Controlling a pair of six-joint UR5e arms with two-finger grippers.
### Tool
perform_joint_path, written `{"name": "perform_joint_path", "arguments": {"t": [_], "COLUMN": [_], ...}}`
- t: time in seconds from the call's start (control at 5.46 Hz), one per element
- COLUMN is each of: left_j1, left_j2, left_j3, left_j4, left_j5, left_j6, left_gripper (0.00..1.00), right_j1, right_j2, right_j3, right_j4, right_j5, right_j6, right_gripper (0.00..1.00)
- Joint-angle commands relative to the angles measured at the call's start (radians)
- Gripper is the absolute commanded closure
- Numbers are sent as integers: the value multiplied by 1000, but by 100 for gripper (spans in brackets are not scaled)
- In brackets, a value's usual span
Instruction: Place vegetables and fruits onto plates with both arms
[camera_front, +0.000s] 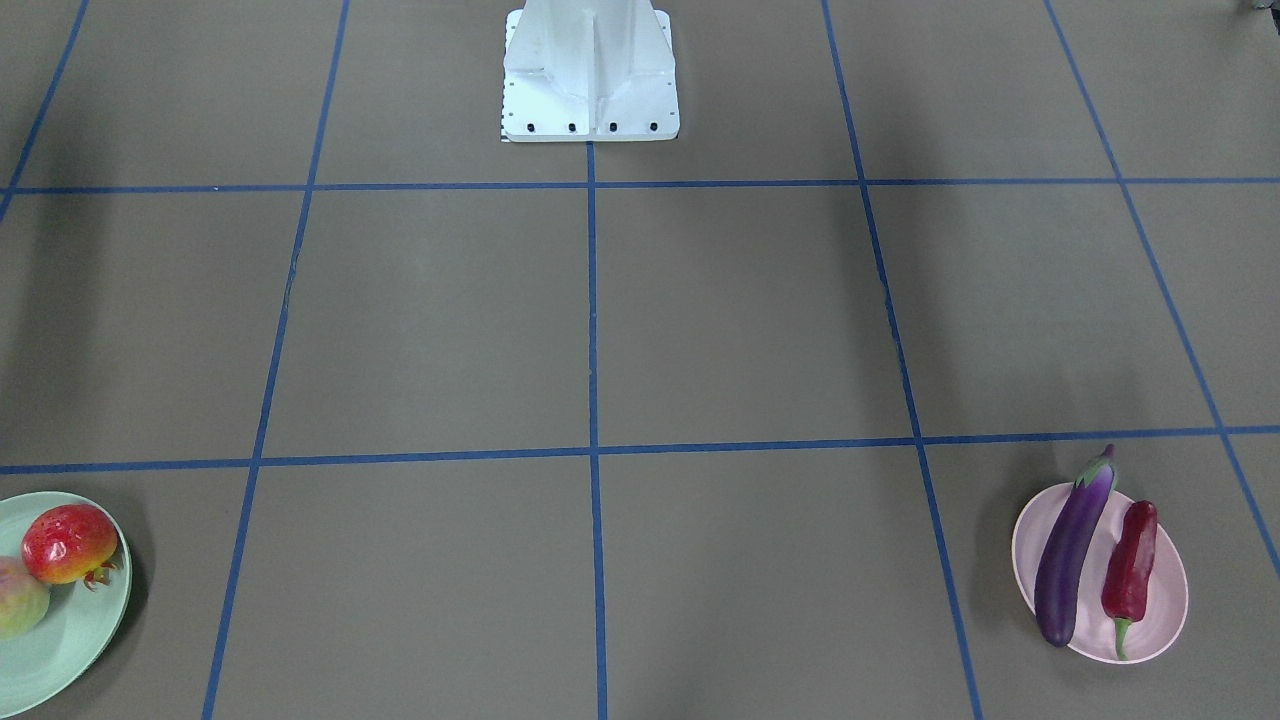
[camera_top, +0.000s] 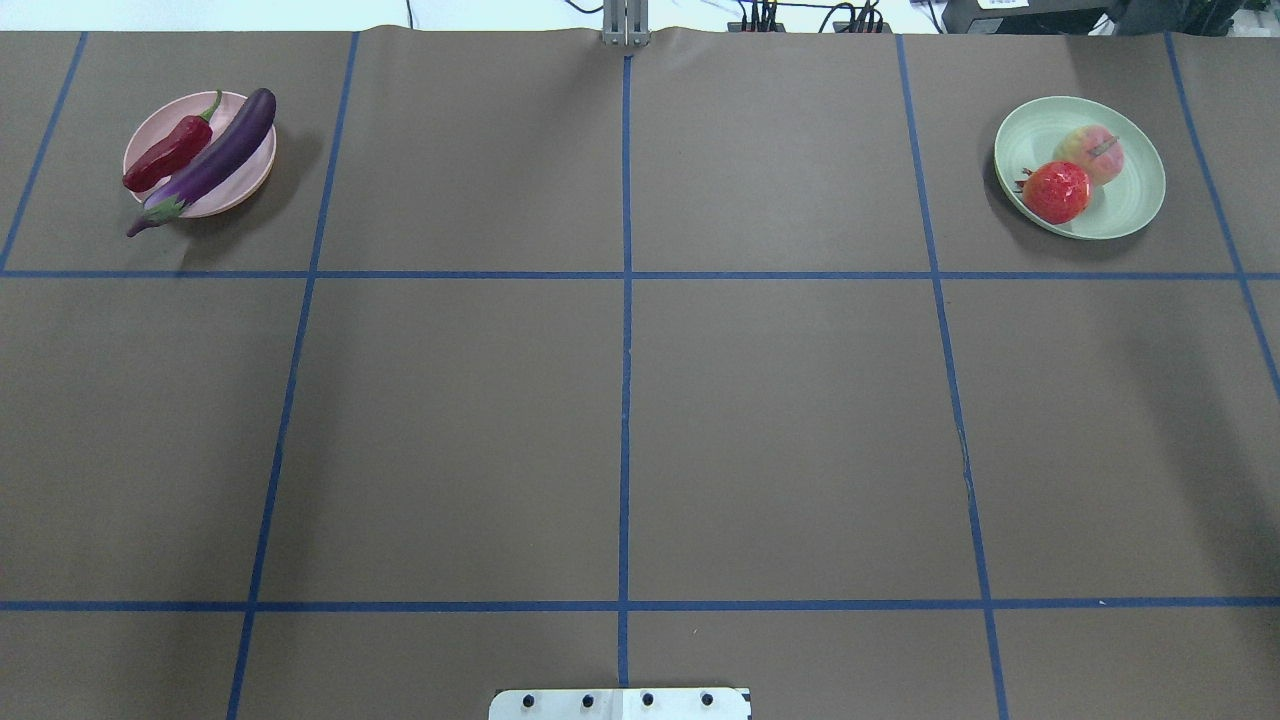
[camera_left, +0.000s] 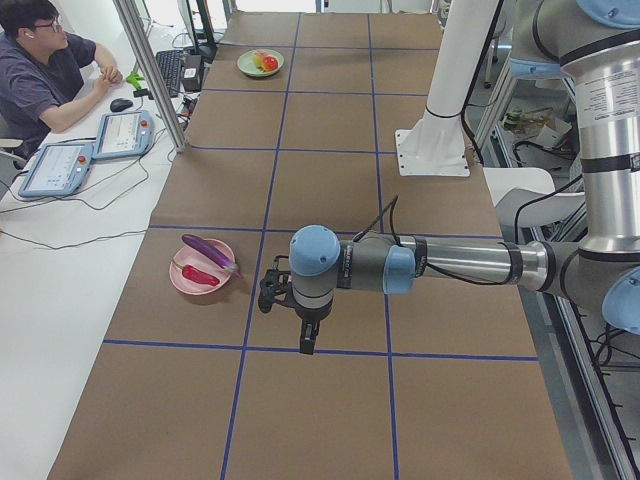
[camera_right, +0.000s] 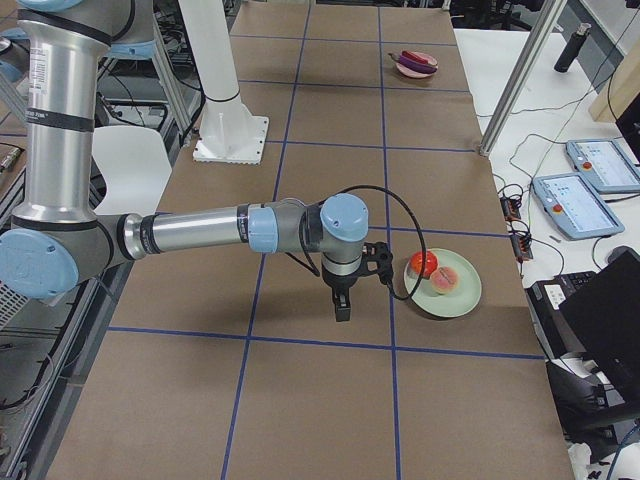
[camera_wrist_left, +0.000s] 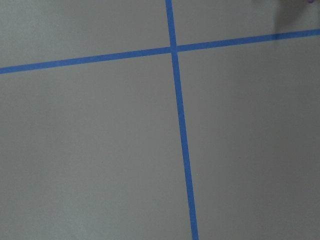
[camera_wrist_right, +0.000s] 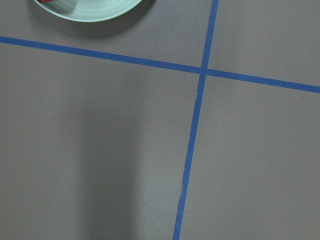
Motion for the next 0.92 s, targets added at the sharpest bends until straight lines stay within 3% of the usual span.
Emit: {"name": "perform_joint_path", "arguments": {"t": [0.0, 0.73], "left_j1": [2, 1], "left_j2": [-9, -4], "left_j3": [0, 4], "left_j4": [-3, -2], "left_j5": [3, 9], "left_j6": [5, 1], "left_gripper": [0, 0], "right_j1": [-1, -1], "right_j2": [1, 1], "right_j3": [-2, -2], "right_j4": [0, 0], "right_j5": [1, 4], "right_j6": [2, 6], "right_gripper": [0, 0]}}
